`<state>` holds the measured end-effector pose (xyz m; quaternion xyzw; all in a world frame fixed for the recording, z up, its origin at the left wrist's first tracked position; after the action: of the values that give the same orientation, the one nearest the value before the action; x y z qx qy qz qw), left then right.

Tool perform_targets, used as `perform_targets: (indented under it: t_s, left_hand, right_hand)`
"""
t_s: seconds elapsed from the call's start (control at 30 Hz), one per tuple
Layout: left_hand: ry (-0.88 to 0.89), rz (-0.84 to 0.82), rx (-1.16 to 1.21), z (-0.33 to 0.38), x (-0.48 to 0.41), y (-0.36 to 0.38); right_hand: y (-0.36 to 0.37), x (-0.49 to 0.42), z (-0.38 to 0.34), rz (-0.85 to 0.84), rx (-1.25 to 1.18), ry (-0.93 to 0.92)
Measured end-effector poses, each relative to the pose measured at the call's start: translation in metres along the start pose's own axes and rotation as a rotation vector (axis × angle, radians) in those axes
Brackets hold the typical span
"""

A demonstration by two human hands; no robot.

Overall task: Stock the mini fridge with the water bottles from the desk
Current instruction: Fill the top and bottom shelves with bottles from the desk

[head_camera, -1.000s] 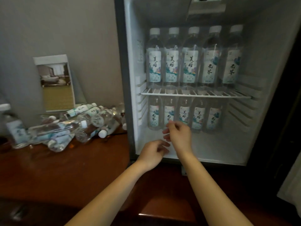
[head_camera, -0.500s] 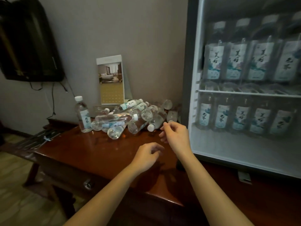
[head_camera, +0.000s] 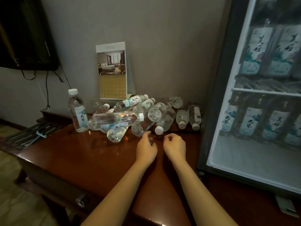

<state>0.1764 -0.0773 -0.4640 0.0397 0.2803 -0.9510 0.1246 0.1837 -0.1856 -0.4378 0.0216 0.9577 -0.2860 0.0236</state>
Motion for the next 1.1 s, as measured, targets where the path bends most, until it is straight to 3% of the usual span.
perform_targets:
  t_s: [0.13,0.33,0.5,0.77,0.9,1.1]
  left_hand:
    - [0.025,-0.062,-0.004,-0.003,-0.024,0.004]
    - [0.170,0.173,-0.012,-0.011,-0.029,-0.016]
    - [0.210,0.143,-0.017,-0.012,-0.024,-0.011]
    - [0.272,0.003,-0.122,-0.014,-0.021,-0.007]
    - [0.303,-0.053,-0.154,-0.011,-0.020,-0.005]
    - [0.369,-0.072,-0.133,-0.010,-0.019,-0.005]
  right_hand:
    - [0.008,-0.026,-0.003,0.035,0.005,-0.053]
    - [0.022,-0.046,0.000,-0.120,0.108,-0.154]
    - [0.029,-0.047,0.000,-0.237,0.214,-0.153]
    - [0.013,-0.031,0.007,0.030,0.145,-0.096]
    - [-0.002,-0.018,0.002,0.183,0.060,-0.188]
    - [-0.019,0.011,-0.007,0.283,0.046,-0.270]
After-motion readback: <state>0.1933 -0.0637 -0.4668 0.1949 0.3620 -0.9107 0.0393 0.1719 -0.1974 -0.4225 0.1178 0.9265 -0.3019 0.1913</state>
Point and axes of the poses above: each hand's wrist, its own x-axis away from the middle knuckle, its own y-axis out of the palm, z = x × y, the point moved 2 cm from there along -x, towards the middle knuckle, and after that the axes turned 7 degrees about -z, right-handed, at the moved point
